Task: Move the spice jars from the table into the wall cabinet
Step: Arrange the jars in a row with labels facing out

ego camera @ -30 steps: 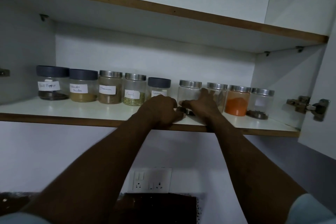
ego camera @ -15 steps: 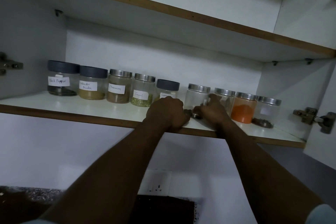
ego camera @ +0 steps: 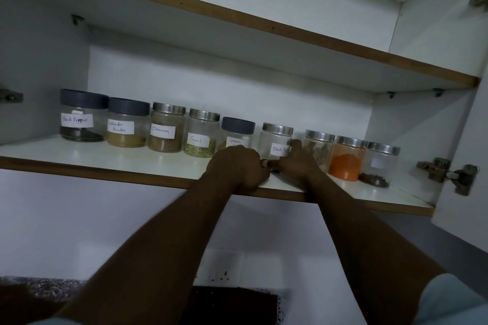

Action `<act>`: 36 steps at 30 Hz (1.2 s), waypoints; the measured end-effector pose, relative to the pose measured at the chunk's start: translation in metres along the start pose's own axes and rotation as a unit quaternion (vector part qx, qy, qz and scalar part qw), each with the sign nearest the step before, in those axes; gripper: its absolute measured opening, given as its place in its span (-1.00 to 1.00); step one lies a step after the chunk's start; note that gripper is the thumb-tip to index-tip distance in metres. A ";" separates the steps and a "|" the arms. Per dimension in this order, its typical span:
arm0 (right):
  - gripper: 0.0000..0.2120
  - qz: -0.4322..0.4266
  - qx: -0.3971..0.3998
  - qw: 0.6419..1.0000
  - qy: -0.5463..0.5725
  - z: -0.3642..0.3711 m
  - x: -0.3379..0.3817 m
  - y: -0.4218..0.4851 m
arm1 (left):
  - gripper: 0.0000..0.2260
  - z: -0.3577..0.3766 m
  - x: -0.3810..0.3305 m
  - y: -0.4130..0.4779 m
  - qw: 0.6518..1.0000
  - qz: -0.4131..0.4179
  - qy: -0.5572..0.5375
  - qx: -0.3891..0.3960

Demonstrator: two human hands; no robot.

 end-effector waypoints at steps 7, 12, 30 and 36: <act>-0.08 0.002 -0.004 0.999 -0.047 0.009 0.002 0.015 | -0.58 0.002 -0.002 -0.001 1.000 0.008 -0.001 0.021; -0.10 0.005 0.000 0.996 -0.085 0.012 -0.001 0.022 | -0.57 0.002 -0.002 0.001 1.000 0.009 -0.004 0.010; -0.17 -0.024 -0.118 0.993 0.009 -0.022 -0.001 0.006 | -0.54 0.002 0.001 0.002 1.000 0.002 -0.005 0.005; -0.25 -0.078 -0.259 0.958 -0.097 -0.080 -0.008 -0.014 | -0.63 -0.007 -0.011 -0.009 0.997 0.065 -0.051 0.007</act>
Point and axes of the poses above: each hand's wrist, its own y-axis towards the middle knuckle, its own z-axis out of the palm, x = y × z, the point moved 9 cm from there along y, towards the middle knuckle, and after that the axes turned 3 degrees about y, right-handed, at the moved point
